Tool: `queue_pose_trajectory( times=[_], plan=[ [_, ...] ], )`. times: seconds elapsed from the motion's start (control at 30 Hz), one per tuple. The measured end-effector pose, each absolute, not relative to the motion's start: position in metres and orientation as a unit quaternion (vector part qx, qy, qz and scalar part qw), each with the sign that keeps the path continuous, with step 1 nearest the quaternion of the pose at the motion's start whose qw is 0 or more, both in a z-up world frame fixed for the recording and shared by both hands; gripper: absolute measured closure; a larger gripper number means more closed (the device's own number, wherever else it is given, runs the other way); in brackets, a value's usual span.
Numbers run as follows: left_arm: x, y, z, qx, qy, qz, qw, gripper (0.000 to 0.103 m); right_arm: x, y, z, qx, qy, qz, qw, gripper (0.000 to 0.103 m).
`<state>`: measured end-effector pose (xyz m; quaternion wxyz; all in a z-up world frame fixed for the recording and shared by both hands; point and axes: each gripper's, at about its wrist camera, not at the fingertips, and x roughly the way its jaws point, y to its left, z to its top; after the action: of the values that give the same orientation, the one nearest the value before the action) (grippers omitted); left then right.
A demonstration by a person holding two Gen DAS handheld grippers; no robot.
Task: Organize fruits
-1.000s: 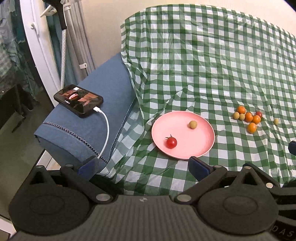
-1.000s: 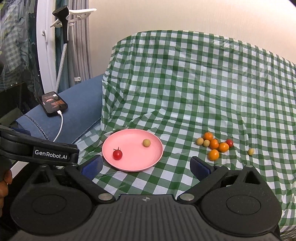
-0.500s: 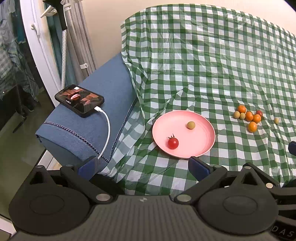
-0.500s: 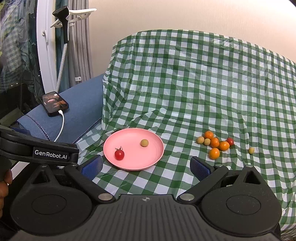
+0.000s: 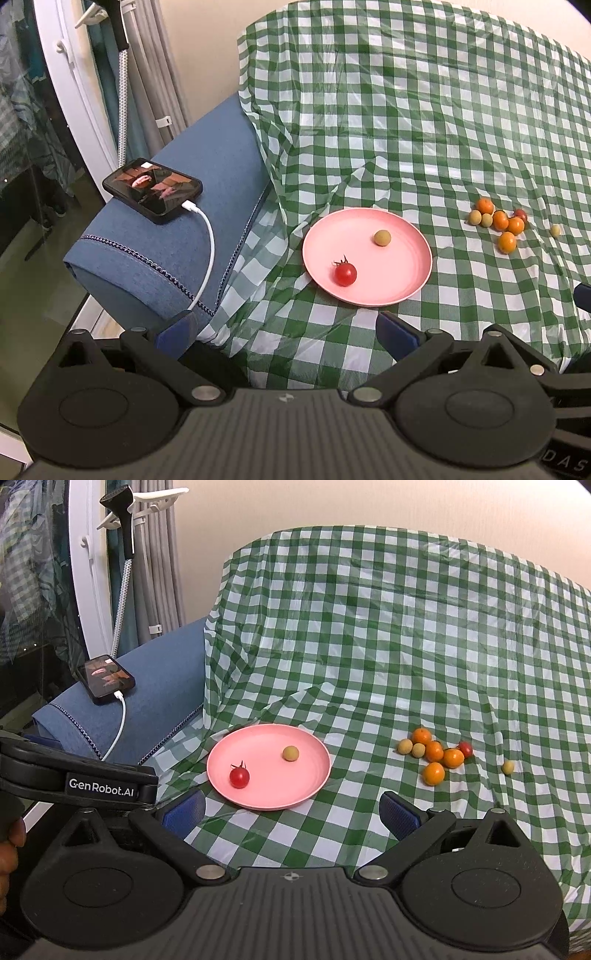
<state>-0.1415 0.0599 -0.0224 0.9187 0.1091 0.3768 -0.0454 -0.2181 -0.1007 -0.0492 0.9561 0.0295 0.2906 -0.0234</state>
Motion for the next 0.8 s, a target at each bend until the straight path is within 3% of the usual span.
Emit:
queue_pose_trajectory(
  times=[0.8],
  plan=[
    [-0.113,0.038,-0.048,0.145,0.414,-0.043,0.898,0.0,-0.188,-0.122,-0.074,0.066,0.33,-0.015,0.941,0.003]
  ],
)
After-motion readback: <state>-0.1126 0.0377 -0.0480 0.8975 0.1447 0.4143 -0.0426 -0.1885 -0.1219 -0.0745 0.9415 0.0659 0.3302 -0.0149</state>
